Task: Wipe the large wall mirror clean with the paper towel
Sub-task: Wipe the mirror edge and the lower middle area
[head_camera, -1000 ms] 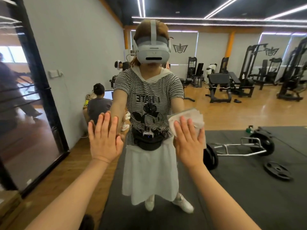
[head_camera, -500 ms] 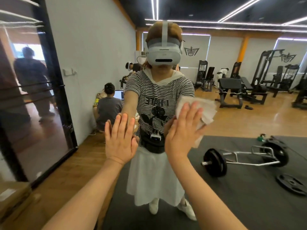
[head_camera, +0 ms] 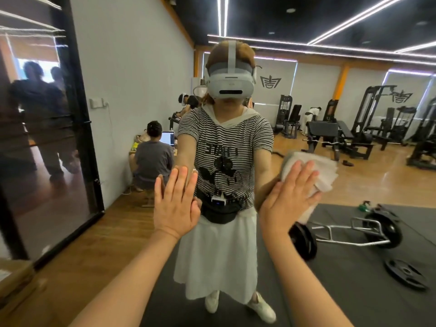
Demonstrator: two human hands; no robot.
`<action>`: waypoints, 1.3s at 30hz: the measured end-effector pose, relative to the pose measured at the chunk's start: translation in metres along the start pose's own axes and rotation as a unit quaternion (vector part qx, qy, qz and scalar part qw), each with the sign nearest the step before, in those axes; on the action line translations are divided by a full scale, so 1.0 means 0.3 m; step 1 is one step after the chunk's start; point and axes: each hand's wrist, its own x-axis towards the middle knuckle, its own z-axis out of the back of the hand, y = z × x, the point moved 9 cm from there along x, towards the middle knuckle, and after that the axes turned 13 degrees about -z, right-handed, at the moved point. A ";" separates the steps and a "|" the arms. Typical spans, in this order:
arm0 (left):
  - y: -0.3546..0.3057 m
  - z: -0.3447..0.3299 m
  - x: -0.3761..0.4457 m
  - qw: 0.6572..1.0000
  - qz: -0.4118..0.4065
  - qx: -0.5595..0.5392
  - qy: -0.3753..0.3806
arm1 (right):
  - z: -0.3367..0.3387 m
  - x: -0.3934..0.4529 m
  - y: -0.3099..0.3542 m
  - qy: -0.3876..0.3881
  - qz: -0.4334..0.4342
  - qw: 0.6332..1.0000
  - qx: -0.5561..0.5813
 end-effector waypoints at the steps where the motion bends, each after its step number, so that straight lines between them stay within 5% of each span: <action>1: 0.000 0.001 0.001 1.000 -0.001 0.001 -0.002 | -0.026 -0.062 0.054 0.014 0.032 0.999 -0.009; 5: 0.007 -0.003 -0.004 1.000 -0.005 0.005 0.006 | -0.129 -0.328 0.191 0.094 0.212 0.972 -0.030; 12: 0.010 -0.005 -0.003 1.000 0.001 0.000 0.015 | -0.118 -0.341 0.159 0.098 0.296 0.950 -0.032; 39: 0.016 -0.011 -0.005 0.998 0.026 0.027 0.047 | -0.122 -0.383 0.161 0.124 0.176 0.975 0.057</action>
